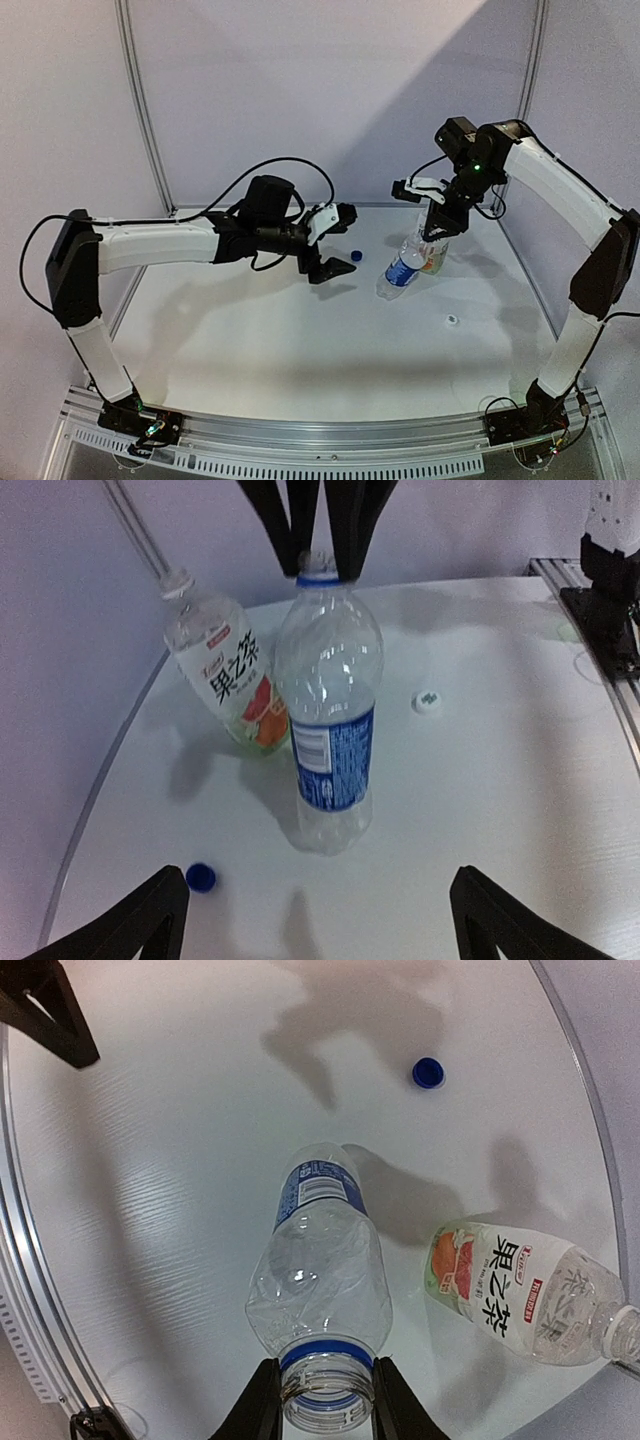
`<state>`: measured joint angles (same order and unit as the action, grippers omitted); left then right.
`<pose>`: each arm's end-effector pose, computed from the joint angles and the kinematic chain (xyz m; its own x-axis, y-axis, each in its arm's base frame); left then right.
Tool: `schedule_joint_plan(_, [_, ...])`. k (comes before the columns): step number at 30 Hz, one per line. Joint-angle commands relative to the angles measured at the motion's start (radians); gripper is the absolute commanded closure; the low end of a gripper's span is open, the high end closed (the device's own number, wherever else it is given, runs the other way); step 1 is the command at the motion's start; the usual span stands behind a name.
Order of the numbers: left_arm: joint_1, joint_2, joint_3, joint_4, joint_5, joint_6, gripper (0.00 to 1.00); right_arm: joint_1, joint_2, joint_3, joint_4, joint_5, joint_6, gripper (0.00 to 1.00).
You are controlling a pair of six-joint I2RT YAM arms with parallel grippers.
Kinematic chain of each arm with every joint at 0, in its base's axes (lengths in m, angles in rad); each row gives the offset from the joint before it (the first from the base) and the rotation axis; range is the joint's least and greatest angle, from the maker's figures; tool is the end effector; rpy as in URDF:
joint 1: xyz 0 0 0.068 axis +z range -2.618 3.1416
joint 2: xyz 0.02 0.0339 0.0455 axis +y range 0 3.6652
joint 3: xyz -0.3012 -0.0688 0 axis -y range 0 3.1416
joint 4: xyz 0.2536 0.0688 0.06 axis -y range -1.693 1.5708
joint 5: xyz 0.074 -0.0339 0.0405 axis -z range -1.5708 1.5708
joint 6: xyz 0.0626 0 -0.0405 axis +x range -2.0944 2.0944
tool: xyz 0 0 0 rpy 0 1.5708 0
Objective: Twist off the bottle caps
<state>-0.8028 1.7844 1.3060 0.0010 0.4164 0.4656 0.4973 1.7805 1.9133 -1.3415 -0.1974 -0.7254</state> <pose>0.2966 -0.3436 0.2841 0.1222 0.4645 -0.8771 0.9541 0.1884 0.2327 0.3229 0.1892 0.3745 -0.2641 -0.8836 -0.3867 -0.9410 0.3241 -0.0978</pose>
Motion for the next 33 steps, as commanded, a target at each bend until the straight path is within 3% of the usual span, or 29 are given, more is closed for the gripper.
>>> schedule_joint_plan(1, [-0.035, 0.126, 0.113, 0.111, 0.147, -0.051, 0.08, 0.004, -0.003, 0.017, -0.288, -0.069, 0.018, 0.79])
schedule_joint_plan(11, [-0.091, 0.316, 0.295, 0.142, 0.182, -0.128, 0.09, 0.016, -0.057, -0.024, -0.288, -0.099, 0.055, 0.77])
schedule_joint_plan(19, [-0.13, 0.389, 0.359, 0.21, 0.006, -0.182, 0.07, 0.033, -0.071, -0.045, -0.289, -0.138, 0.075, 0.77])
schedule_joint_plan(22, [-0.134, 0.414, 0.383, 0.216, 0.009, -0.184, 0.08, 0.035, -0.077, -0.057, -0.288, -0.145, 0.074, 0.77])
schedule_joint_plan(28, [-0.15, 0.431, 0.4, 0.201, 0.081, -0.2, 0.17, 0.035, -0.076, -0.056, -0.288, -0.172, 0.096, 0.77])
schedule_joint_plan(33, [-0.151, 0.425, 0.384, 0.185, 0.103, -0.222, 0.27, 0.036, -0.078, -0.065, -0.286, -0.178, 0.108, 0.69])
